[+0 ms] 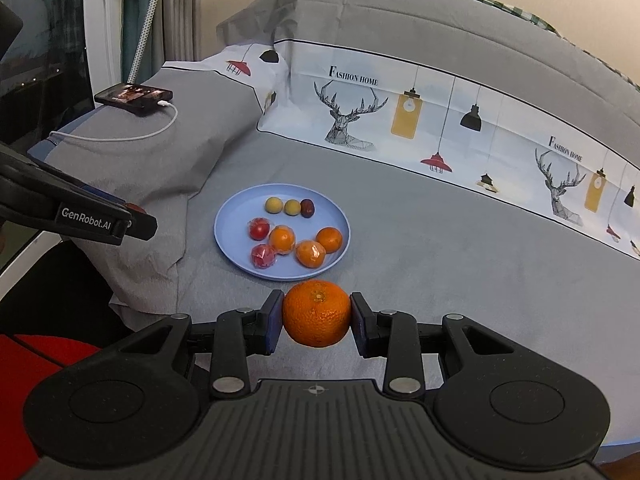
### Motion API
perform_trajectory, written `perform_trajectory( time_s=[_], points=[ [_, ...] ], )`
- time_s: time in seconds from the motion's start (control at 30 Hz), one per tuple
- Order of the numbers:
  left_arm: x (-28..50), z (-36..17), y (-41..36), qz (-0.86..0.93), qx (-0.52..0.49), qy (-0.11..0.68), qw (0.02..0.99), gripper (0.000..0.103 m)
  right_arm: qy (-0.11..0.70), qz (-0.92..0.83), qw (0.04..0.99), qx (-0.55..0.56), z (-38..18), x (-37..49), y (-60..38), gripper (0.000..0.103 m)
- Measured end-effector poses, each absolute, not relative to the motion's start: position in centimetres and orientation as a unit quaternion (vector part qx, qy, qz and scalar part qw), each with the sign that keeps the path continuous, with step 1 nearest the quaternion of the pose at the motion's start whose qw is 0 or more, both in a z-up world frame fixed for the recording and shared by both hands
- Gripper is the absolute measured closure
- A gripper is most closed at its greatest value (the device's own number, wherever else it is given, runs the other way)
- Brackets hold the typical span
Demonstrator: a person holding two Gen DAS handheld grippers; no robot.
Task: Organize fruits
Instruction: 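Carry the date and small orange over the blue plate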
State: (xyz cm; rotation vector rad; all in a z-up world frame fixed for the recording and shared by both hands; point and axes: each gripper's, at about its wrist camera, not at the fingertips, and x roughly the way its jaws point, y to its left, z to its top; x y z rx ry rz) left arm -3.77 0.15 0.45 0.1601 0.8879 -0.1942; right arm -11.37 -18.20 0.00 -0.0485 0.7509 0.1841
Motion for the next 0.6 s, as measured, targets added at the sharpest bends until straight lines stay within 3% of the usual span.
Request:
perform_trajectory(
  time_s=[0.6],
  points=[
    [-1.9,0.1,0.4,-0.089,0.072,0.438,0.892,0.068,0.379,0.094,0.92,-0.032,-0.9,-10.1,-17.7,0.066]
  ],
)
